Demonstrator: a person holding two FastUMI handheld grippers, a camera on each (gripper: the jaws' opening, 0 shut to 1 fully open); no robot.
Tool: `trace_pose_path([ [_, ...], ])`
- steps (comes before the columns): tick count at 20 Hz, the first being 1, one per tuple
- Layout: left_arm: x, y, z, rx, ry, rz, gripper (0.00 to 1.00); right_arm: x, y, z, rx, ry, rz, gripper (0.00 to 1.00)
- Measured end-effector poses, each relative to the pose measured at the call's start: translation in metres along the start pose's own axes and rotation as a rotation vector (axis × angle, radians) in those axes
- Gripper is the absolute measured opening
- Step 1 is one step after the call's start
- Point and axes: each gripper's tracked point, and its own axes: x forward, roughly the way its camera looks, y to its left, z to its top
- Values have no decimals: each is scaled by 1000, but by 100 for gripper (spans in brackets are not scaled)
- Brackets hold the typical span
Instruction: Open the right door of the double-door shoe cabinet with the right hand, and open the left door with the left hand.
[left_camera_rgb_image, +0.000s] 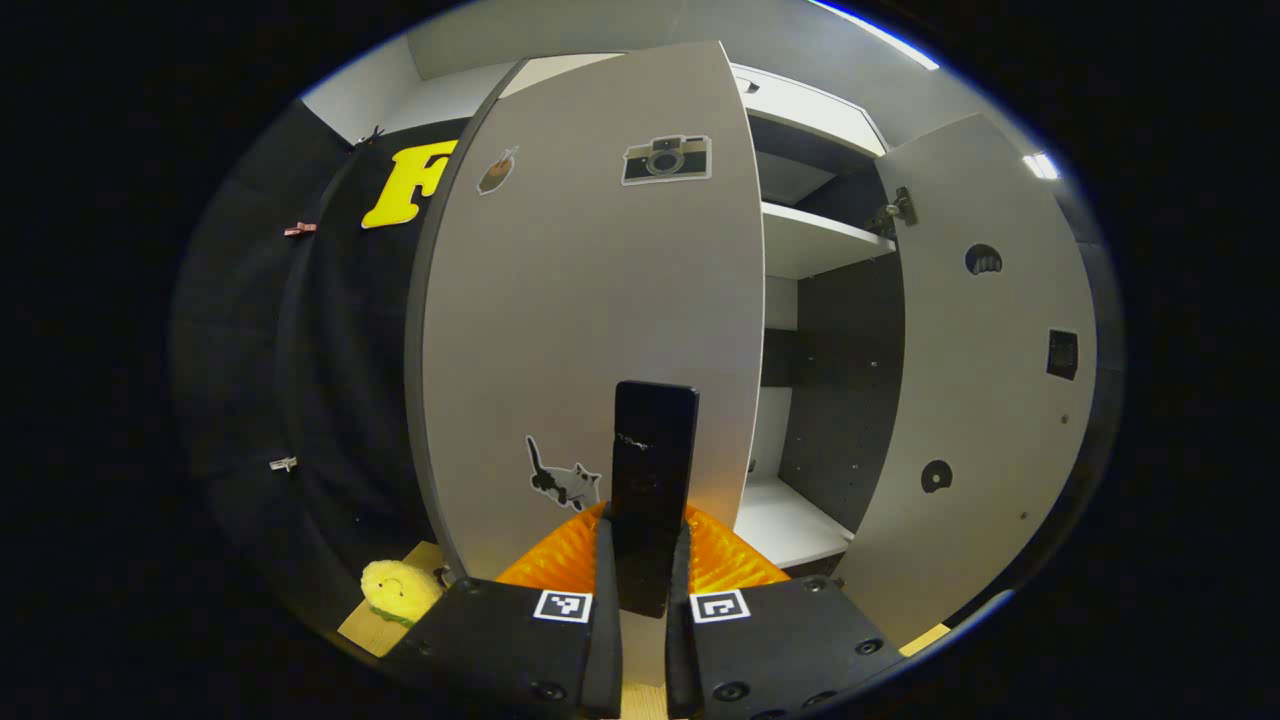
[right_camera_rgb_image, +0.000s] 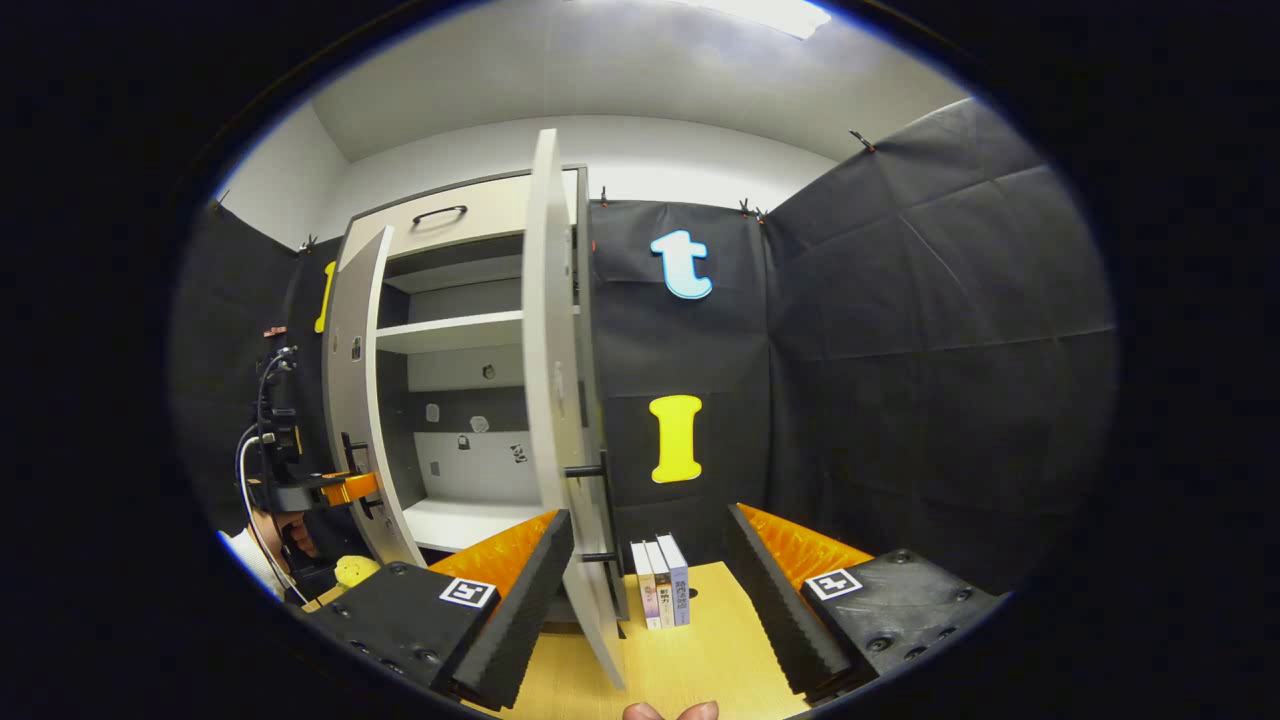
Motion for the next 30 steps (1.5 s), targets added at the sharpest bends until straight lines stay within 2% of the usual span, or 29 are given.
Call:
trace_pose_path([
  [5, -23, 16, -5, -9, 6, -27, 20, -6, 30, -4, -21, 3, 44, 96],
  [7, -35, 26, -5, -7, 9, -27, 22, -9, 44, -7, -14, 17, 60, 96],
  [9, -47, 34, -5, -15, 9, -29, 20, -9, 52, -10, -10, 22, 70, 97],
  [19, -79, 83, -6, -39, 6, -7, 19, -11, 89, -19, -7, 41, 126, 97],
  [28, -91, 148, -9, -49, 4, 51, 15, -12, 118, -25, -9, 55, 170, 97],
  [30, -92, 174, -9, -33, 10, 100, 13, -14, 125, -28, -19, 59, 183, 97],
])
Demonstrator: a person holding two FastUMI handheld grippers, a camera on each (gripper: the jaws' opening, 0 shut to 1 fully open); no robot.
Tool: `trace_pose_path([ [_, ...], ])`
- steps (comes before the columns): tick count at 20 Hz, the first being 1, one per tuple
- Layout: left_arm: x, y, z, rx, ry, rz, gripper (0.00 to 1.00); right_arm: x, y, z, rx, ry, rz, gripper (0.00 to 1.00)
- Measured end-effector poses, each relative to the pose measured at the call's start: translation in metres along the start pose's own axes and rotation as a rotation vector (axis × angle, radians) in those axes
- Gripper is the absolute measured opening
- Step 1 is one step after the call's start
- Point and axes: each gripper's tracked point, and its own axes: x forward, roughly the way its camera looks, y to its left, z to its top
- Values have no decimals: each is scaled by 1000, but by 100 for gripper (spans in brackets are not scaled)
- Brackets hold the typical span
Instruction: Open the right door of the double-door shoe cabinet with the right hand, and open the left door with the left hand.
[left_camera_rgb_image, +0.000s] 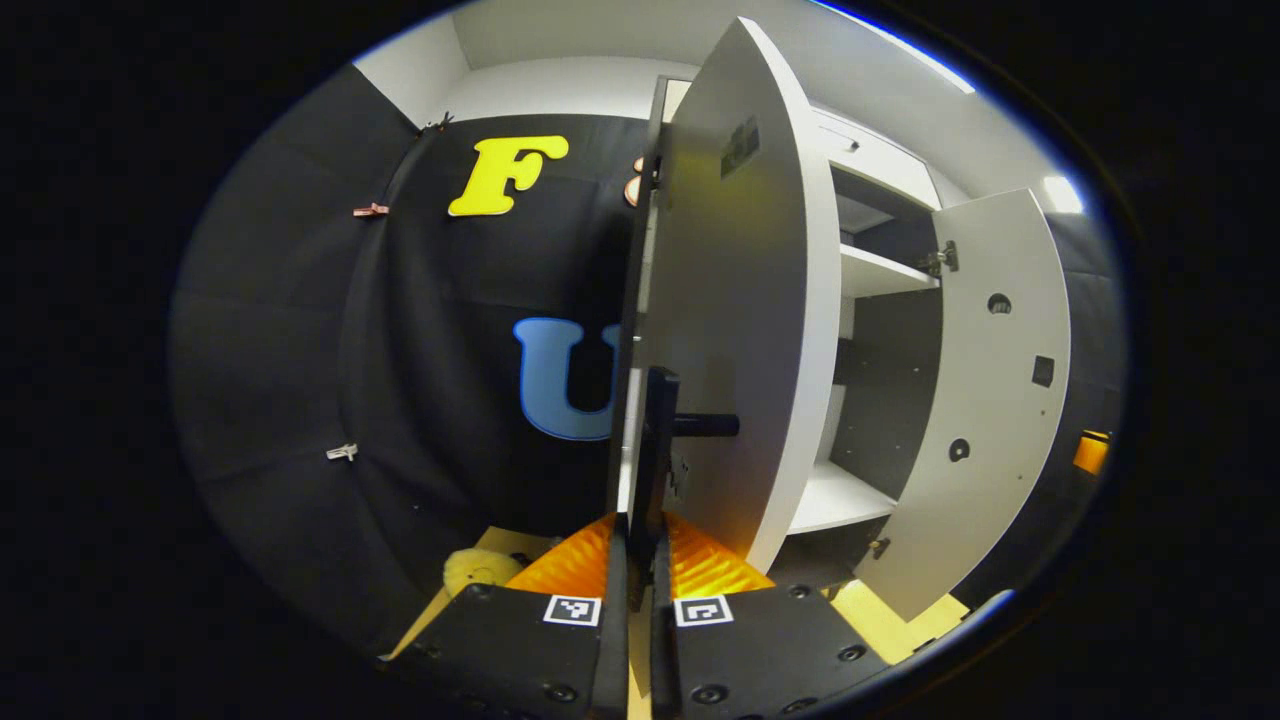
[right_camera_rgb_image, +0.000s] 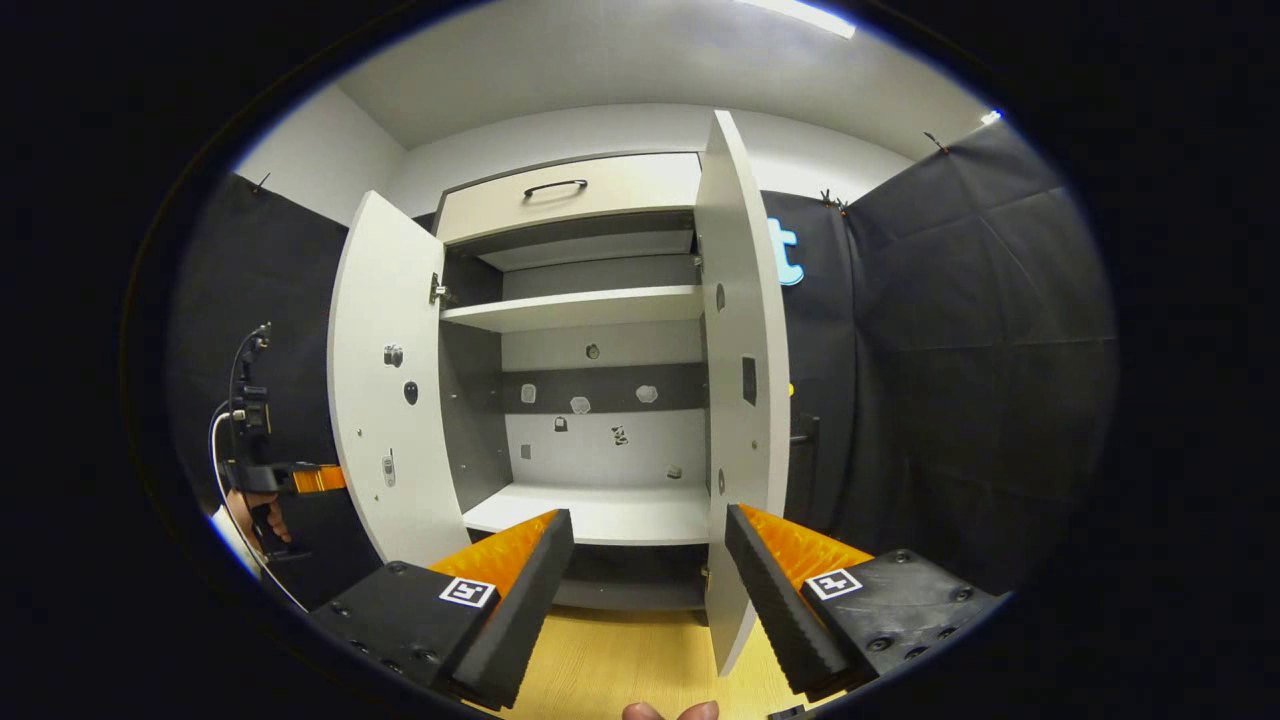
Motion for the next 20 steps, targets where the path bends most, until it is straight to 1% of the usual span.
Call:
trace_pose_path([
  [1, 2, 15, 1, 12, -3, 14, 11, 0, 2, 0, -7, 2, 7, 97],
  [2, 1, 16, 1, 7, 10, -17, 7, 1, 4, -1, -13, 2, 12, 97],
  [4, 0, 11, 3, -7, 9, -70, 6, 2, 4, 2, -25, -6, 15, 97],
  [5, 0, 14, 1, 5, 6, -78, 6, 2, 4, 3, -26, -7, 14, 97],
  [6, -1, 15, 2, 25, 2, -77, 12, 2, 5, 4, -23, -7, 15, 97],
  [7, -1, 15, 2, 40, -3, -71, 2, 2, 4, 4, -17, -5, 15, 97],
  [8, -2, 15, 3, 44, -6, -69, 2, 3, 2, 4, -9, -3, 13, 97],
  [9, -1, 14, 2, 41, -8, -69, 7, 3, 0, 3, -1, 1, 13, 97],
  [13, -10, 15, 1, 40, -1, -61, 7, 4, -4, 3, 21, 7, 11, 97],
  [16, -23, 16, 2, 42, -9, -40, 7, 5, -3, 2, 17, 7, 10, 97],
  [17, -26, 15, 2, 40, -9, -31, 12, 4, -4, 3, 19, 6, 12, 97],
  [19, -37, 17, 2, 38, -13, -3, 13, 4, -5, 4, 18, 4, 10, 97],
  [20, -43, 20, 2, 44, -15, 17, 5, 3, -7, 4, 18, 5, 8, 97],
])
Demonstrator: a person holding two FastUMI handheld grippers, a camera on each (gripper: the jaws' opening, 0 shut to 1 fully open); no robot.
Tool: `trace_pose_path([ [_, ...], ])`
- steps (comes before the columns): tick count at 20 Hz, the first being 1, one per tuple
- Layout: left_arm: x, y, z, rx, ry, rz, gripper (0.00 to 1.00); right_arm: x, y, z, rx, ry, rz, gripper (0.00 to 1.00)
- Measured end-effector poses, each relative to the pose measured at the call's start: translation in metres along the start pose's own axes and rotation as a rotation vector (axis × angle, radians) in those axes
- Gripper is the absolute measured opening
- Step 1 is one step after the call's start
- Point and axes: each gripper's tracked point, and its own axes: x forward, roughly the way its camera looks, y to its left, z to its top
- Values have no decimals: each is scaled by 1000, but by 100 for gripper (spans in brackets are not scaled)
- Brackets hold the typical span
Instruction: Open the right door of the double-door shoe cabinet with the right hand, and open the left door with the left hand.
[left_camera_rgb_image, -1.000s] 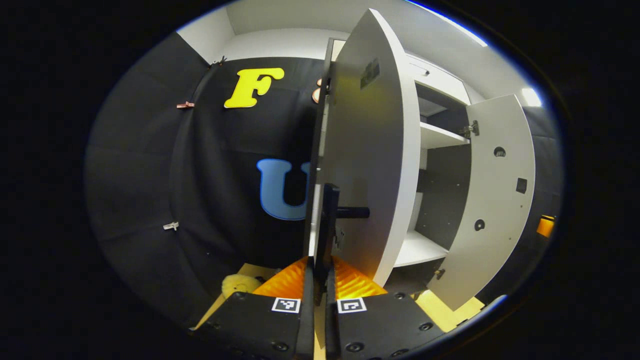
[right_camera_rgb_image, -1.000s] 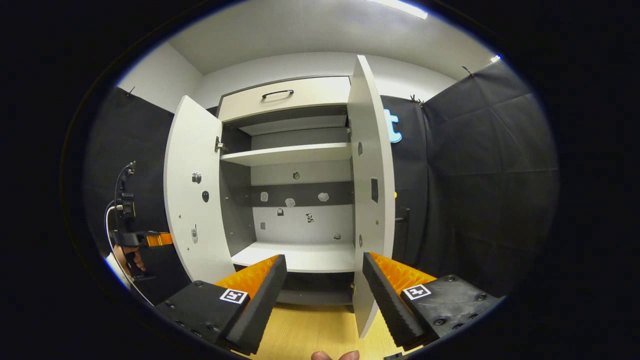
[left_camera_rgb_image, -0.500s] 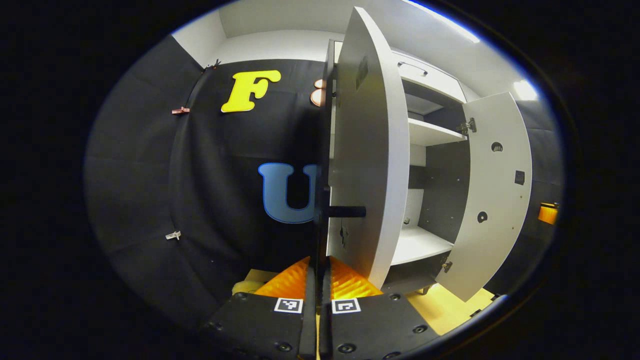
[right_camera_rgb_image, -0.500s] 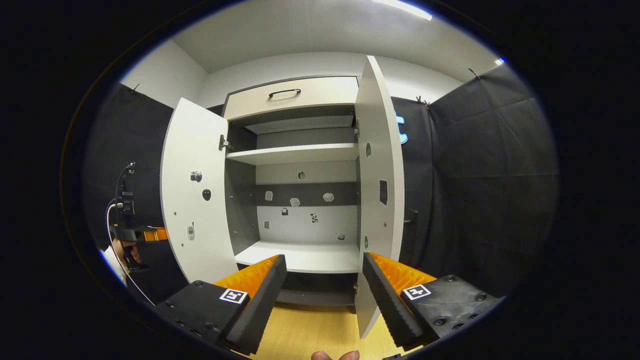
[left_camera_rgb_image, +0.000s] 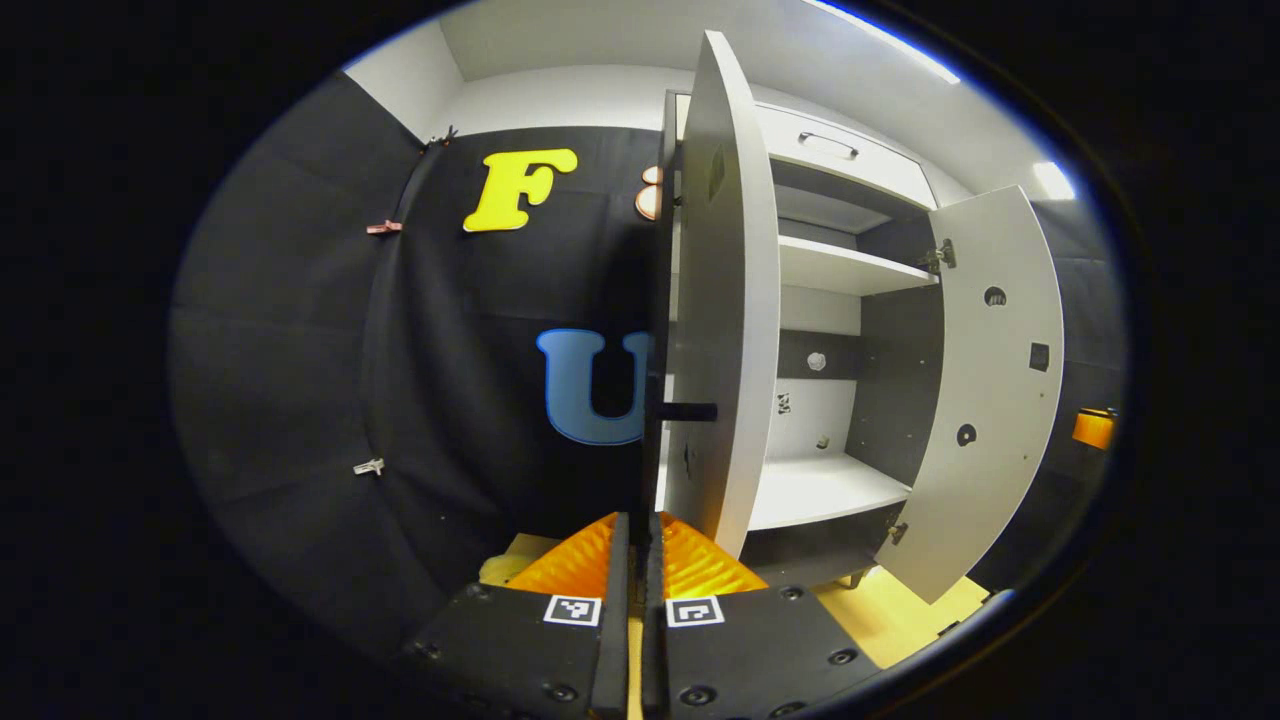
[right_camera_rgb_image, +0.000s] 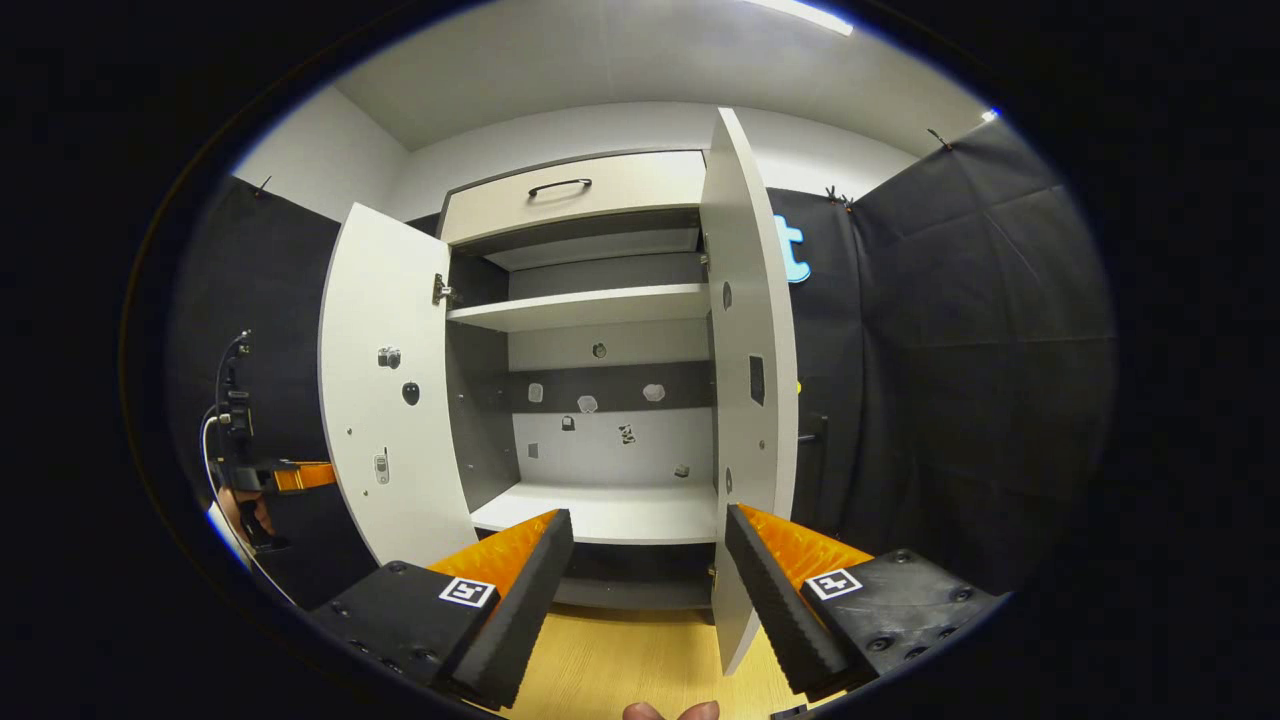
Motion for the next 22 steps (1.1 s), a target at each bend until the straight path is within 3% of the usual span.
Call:
trace_pose_path([
  [5, -35, -4, 5, -7, -16, 30, 17, 2, -2, 4, 2, -5, 4, 97],
  [7, -47, -11, 8, -2, -26, 32, 31, 5, -2, 6, 0, -8, 6, 97],
  [12, -67, -32, 21, -2, -75, 42, 93, 8, -3, 10, 3, -7, 15, 97],
  [22, -78, -89, 27, 15, -89, 11, 95, 14, -4, 27, 27, -33, 18, 97],
])
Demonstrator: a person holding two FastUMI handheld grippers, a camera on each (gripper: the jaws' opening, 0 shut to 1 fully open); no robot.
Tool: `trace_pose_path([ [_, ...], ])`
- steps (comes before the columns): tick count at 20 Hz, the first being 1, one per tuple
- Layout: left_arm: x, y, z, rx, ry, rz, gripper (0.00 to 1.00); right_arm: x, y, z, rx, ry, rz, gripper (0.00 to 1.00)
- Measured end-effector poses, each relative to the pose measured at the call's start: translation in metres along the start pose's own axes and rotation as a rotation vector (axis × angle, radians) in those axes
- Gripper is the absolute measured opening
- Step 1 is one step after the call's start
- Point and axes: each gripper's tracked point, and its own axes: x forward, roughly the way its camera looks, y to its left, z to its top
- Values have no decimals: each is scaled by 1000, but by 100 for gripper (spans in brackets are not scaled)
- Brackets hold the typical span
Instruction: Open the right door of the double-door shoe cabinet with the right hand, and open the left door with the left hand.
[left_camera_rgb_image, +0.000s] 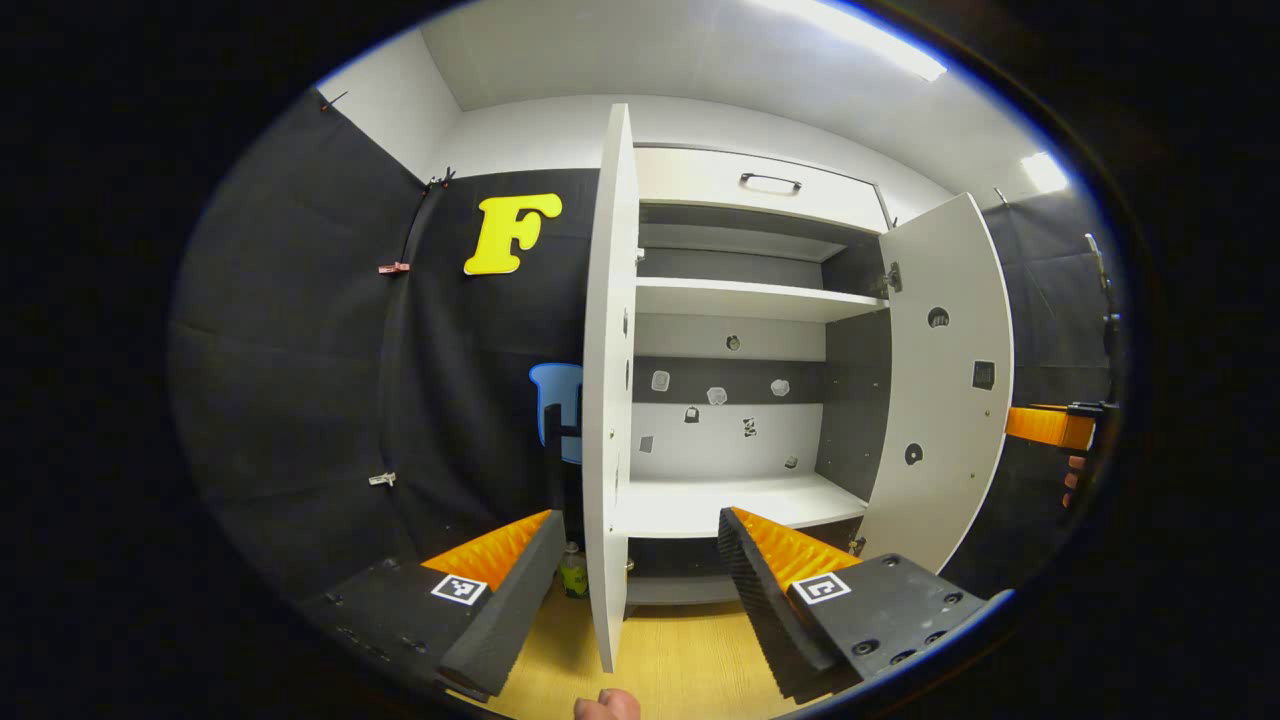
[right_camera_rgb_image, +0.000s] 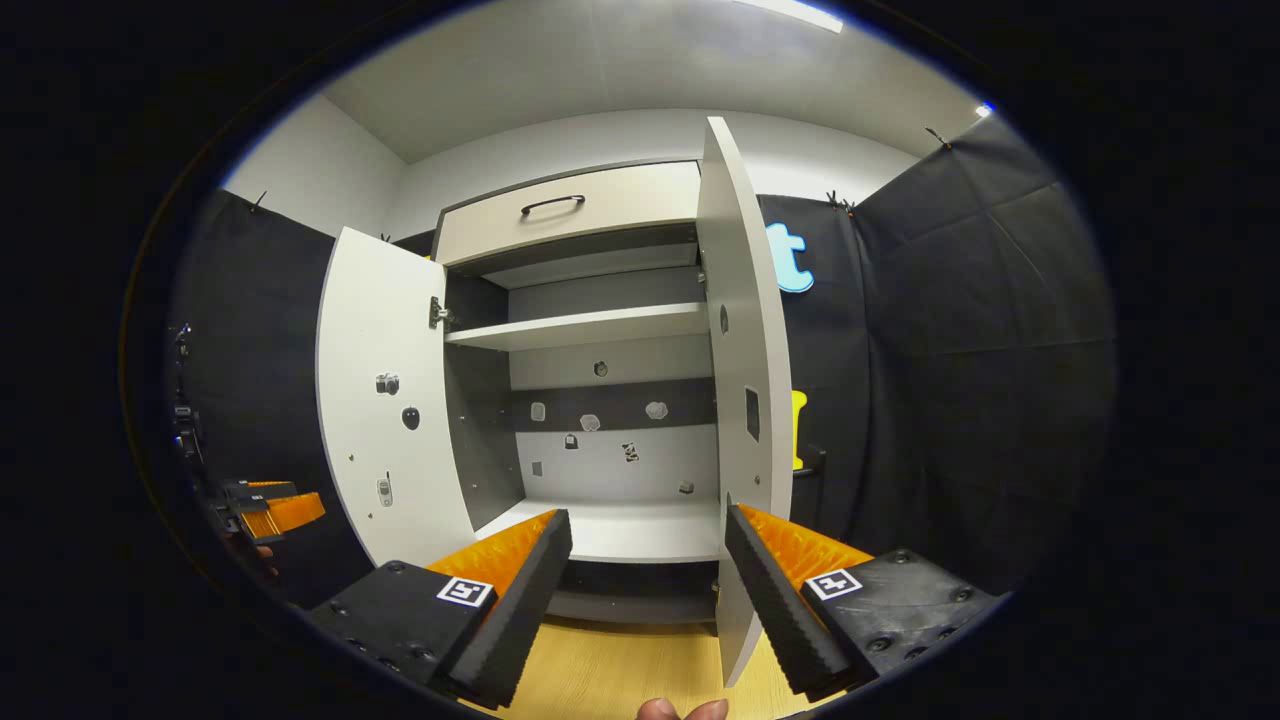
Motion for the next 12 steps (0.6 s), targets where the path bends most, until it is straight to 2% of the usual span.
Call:
trace_pose_path([
  [12, -3, -42, 2, 17, 10, -38, 95, -4, 14, -4, -16, -3, -3, 98],
])
